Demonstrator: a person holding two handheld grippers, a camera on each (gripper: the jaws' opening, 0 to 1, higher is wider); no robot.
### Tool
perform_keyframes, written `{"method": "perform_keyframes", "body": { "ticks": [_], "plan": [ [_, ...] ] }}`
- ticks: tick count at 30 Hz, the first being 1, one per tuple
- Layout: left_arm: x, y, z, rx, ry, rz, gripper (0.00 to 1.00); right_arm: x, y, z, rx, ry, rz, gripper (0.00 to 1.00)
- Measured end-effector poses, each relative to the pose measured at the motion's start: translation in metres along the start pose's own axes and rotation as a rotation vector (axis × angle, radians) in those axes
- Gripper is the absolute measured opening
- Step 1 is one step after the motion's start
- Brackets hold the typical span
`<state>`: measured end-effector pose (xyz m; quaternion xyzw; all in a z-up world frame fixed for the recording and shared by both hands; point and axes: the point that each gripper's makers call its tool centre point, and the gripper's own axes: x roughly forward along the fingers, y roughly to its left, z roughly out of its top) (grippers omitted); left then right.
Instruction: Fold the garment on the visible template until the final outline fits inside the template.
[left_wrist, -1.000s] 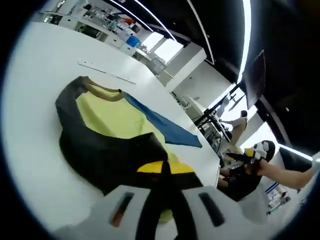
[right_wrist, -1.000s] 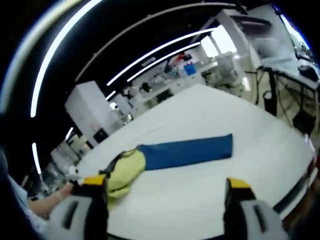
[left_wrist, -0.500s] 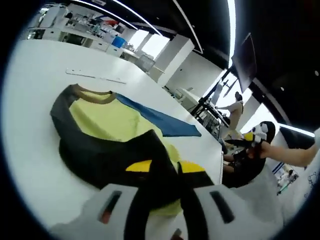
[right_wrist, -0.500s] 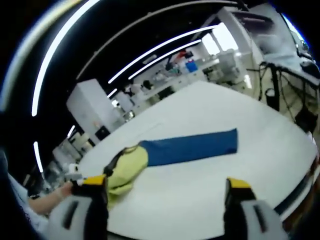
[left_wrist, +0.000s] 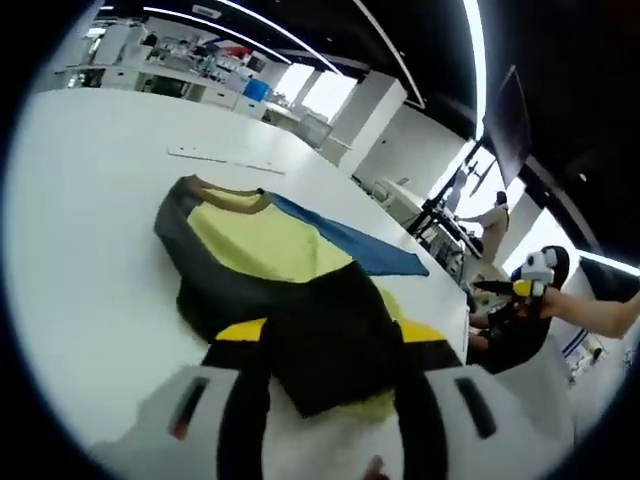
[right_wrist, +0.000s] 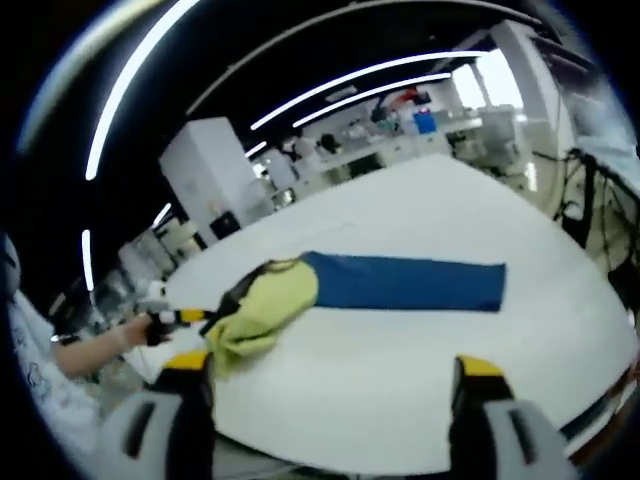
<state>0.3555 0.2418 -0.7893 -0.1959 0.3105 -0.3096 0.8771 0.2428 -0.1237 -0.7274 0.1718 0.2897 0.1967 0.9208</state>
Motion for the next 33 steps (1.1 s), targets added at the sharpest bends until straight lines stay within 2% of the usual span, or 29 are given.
{"method": "perform_keyframes", "body": {
  "ticks": [1,2,4,8,12,16,22,25,31,33],
  "plan": [
    [0.0,0.008,-0.002,-0.013,-0.001,0.031,0.38,0.001,0.0,0.0,0.008,-0.002,-0.003,0.99],
    [0.001,0.01,-0.003,-0.033,-0.005,0.037,0.35,0.001,-0.001,-0.001,0.01,-0.002,-0.005,0.99],
    [0.001,0.012,-0.012,-0.085,0.023,0.04,0.31,0.002,-0.001,-0.003,0.012,0.002,-0.005,0.99],
    [0.0,0.007,-0.024,-0.075,0.039,0.029,0.28,0.0,0.002,-0.005,0.023,0.003,-0.007,0.99],
    [-0.002,0.007,-0.033,-0.103,0.054,0.03,0.19,-0.001,-0.001,-0.005,0.041,0.003,-0.015,0.99],
    [-0.004,0.011,-0.034,-0.104,0.058,0.046,0.11,0.0,0.0,-0.008,0.05,0.007,-0.017,0.99],
    [-0.011,0.013,-0.032,-0.115,0.047,0.045,0.09,0.002,-0.002,-0.012,0.056,0.015,-0.013,0.99],
    [-0.015,0.011,-0.028,-0.152,0.034,0.027,0.0,0.004,-0.001,-0.013,0.061,0.015,-0.012,0.99],
    [-0.015,0.012,-0.027,-0.163,0.033,0.021,0.0,0.007,-0.004,-0.013,0.062,0.017,-0.005,0.99],
    [-0.014,0.013,-0.029,-0.156,0.038,0.023,0.04,0.007,-0.005,-0.012,0.062,0.016,-0.004,0.99]
  ]
}}
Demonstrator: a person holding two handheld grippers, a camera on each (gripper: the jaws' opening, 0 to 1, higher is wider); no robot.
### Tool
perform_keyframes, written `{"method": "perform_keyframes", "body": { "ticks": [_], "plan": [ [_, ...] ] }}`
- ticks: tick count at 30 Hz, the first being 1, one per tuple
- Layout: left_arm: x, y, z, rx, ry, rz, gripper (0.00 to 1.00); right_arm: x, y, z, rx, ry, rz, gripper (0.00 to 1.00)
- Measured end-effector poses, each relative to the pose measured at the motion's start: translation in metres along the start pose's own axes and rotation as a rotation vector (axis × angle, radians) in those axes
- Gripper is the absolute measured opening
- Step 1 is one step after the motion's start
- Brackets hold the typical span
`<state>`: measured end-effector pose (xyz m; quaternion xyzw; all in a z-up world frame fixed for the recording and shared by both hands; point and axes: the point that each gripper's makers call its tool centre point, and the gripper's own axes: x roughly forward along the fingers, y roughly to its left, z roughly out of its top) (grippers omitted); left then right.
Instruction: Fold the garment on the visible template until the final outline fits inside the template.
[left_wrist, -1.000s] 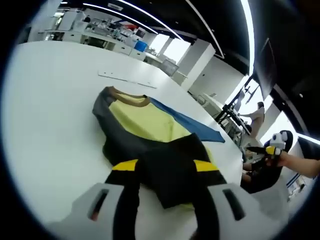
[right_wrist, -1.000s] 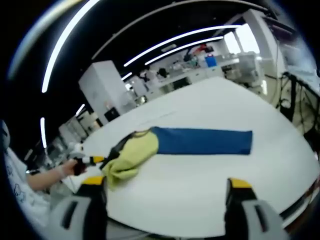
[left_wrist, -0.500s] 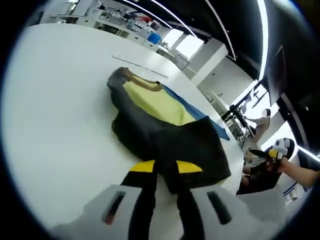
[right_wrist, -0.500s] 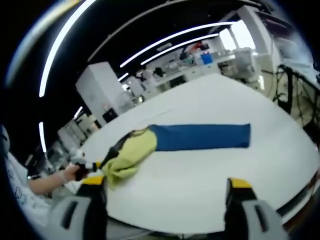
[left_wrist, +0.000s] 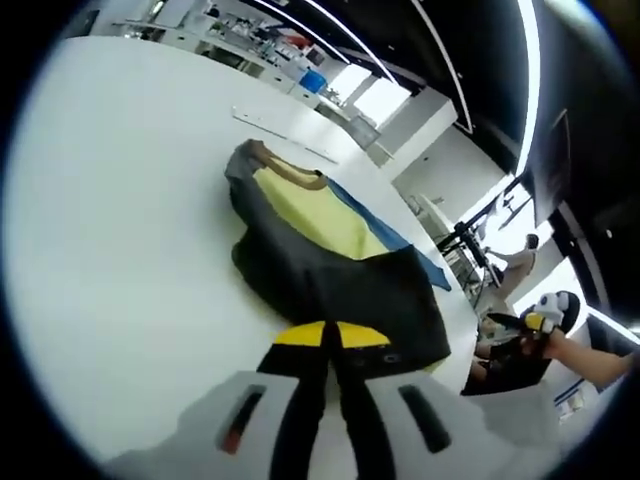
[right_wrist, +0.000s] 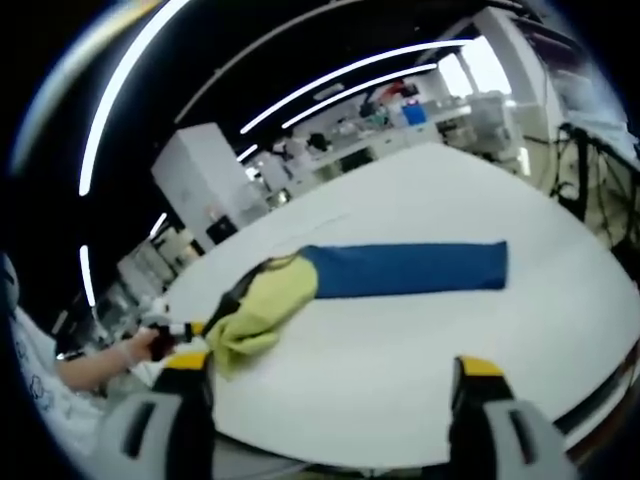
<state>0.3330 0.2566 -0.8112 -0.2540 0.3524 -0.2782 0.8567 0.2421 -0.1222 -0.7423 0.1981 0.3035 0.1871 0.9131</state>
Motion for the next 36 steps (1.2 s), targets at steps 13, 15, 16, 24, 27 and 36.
{"method": "perform_keyframes", "body": {
  "ticks": [13,15,16,24,27,36],
  "plan": [
    [0.002,-0.008,-0.002,-0.064,0.009,-0.048,0.0,-0.002,0.004,-0.004,0.01,0.001,-0.01,0.99],
    [-0.001,-0.008,0.0,-0.065,0.004,-0.056,0.0,-0.001,0.004,-0.004,0.01,0.006,-0.01,0.99],
    [-0.005,-0.008,0.004,-0.061,-0.008,-0.06,0.0,-0.001,0.004,-0.004,0.006,0.011,-0.009,0.99],
    [-0.042,0.011,0.032,0.013,-0.07,-0.036,0.0,0.006,0.003,0.016,-0.023,0.012,-0.006,0.99],
    [-0.055,0.032,0.036,0.02,-0.09,0.002,0.0,0.015,0.005,0.018,-0.026,0.021,0.003,0.99],
    [-0.092,0.098,0.044,0.065,-0.127,0.148,0.0,0.037,0.028,0.015,-0.063,0.073,0.05,0.99]
  ]
}}
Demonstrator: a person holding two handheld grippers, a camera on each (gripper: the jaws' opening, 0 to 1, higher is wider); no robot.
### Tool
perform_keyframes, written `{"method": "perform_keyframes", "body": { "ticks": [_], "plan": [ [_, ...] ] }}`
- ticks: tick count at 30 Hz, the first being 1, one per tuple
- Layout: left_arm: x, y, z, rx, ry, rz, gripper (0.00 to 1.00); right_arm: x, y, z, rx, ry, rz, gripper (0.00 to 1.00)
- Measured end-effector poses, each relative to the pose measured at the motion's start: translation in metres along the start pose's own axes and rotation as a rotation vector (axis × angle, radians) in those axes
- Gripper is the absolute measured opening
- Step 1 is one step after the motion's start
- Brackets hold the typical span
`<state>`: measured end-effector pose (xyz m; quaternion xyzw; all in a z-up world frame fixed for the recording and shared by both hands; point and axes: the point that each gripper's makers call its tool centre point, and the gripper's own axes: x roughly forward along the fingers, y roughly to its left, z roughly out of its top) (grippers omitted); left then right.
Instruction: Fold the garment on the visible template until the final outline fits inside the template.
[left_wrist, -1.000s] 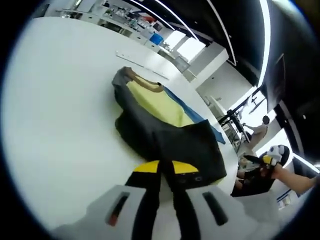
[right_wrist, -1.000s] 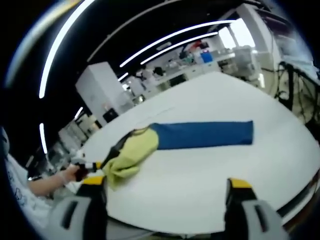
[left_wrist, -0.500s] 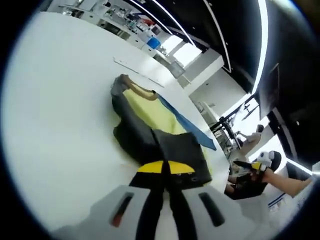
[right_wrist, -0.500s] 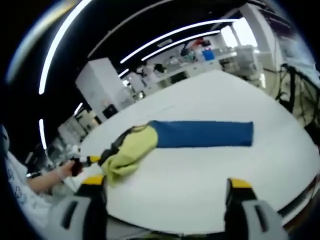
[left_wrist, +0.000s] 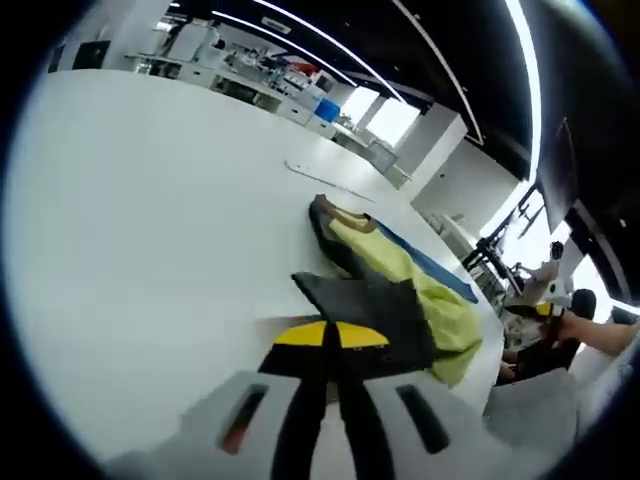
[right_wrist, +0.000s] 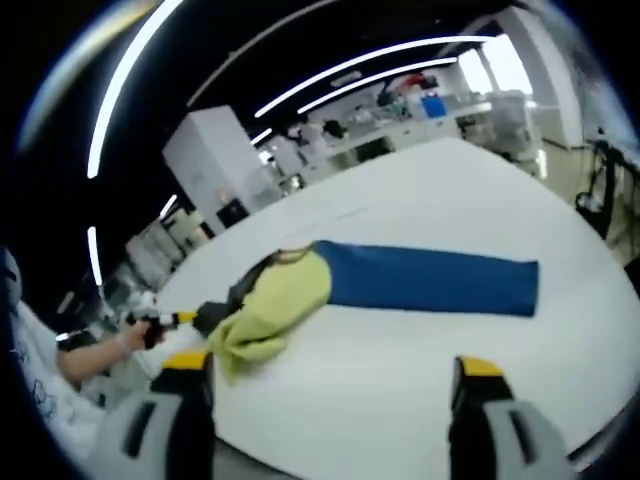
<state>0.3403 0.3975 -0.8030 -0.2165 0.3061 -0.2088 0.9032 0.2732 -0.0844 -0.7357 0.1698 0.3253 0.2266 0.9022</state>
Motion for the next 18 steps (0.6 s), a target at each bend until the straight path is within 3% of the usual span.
{"method": "perform_keyframes", "body": {
  "ticks": [13,18],
  "plan": [
    [-0.02,0.068,0.022,-0.042,-0.086,0.183,0.0,0.021,0.007,0.007,0.013,-0.004,0.027,0.99],
    [-0.019,0.094,0.033,-0.025,-0.078,0.223,0.0,0.023,0.003,0.014,0.006,-0.001,0.02,0.99]
  ]
}}
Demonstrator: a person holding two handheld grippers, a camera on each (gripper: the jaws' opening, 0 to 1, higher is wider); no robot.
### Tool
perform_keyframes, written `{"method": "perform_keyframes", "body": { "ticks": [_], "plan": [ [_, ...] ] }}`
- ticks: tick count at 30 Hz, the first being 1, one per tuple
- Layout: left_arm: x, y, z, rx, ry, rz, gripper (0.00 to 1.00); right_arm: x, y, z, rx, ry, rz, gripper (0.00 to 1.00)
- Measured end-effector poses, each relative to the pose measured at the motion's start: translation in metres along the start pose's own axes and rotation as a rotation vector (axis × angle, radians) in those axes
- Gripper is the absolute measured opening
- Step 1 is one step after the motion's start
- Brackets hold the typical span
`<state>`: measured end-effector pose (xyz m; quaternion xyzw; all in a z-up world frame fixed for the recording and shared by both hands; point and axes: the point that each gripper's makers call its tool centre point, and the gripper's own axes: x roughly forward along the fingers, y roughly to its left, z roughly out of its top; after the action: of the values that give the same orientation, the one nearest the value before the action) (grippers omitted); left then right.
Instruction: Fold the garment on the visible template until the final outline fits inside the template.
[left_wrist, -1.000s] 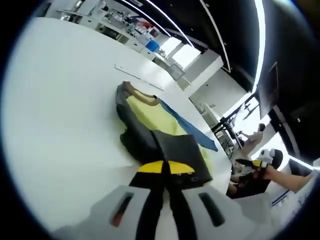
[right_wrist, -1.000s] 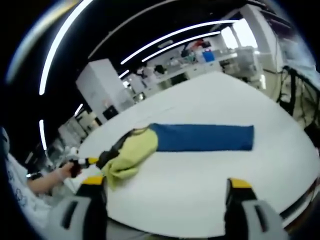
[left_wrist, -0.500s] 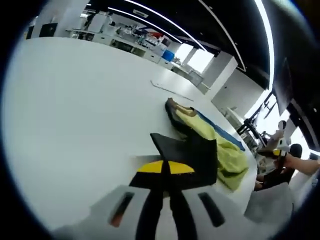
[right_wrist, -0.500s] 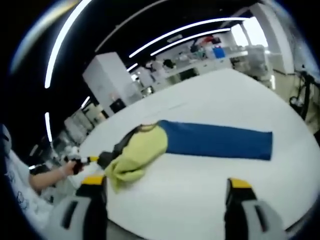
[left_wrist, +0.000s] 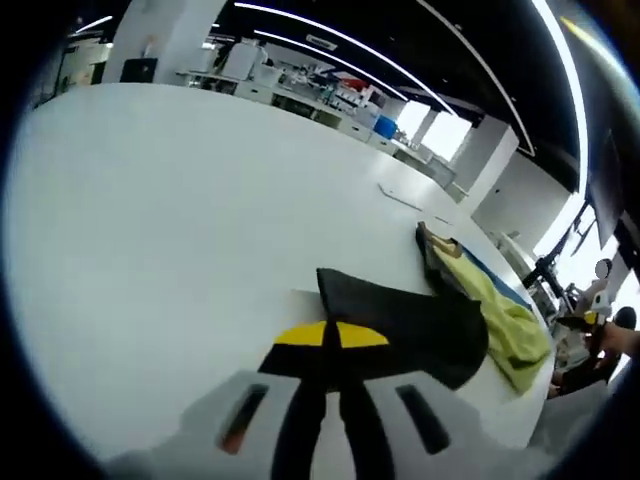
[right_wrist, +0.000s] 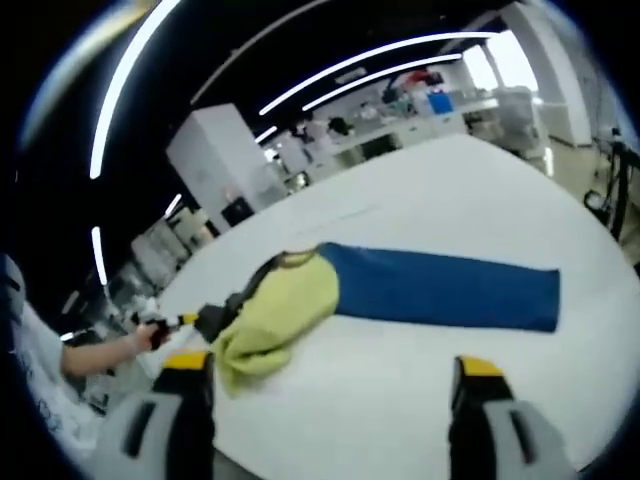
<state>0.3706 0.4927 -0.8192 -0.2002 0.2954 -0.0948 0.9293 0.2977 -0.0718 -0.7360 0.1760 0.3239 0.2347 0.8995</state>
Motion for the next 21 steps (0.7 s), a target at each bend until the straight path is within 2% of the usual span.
{"method": "perform_keyframes", "body": {
  "ticks": [4,8,11,13,14,21],
  "plan": [
    [0.001,0.017,0.009,-0.019,-0.025,0.039,0.0,0.001,-0.001,0.006,0.007,-0.016,-0.002,0.99],
    [0.005,0.049,0.017,-0.02,-0.021,0.094,0.0,0.0,-0.003,0.006,0.009,-0.013,-0.007,0.99],
    [0.003,0.07,0.025,-0.043,-0.043,0.125,0.0,-0.001,-0.004,0.004,0.008,-0.003,-0.011,0.99],
    [-0.004,0.071,0.022,-0.062,-0.061,0.15,0.0,-0.001,-0.006,0.004,0.011,-0.005,-0.016,0.99],
    [-0.008,0.079,0.022,-0.072,-0.064,0.177,0.0,-0.001,-0.007,0.005,0.013,-0.008,-0.018,0.99],
    [-0.024,0.094,0.015,-0.119,-0.091,0.232,0.0,-0.001,-0.006,0.003,0.019,-0.004,-0.02,0.99]
  ]
}}
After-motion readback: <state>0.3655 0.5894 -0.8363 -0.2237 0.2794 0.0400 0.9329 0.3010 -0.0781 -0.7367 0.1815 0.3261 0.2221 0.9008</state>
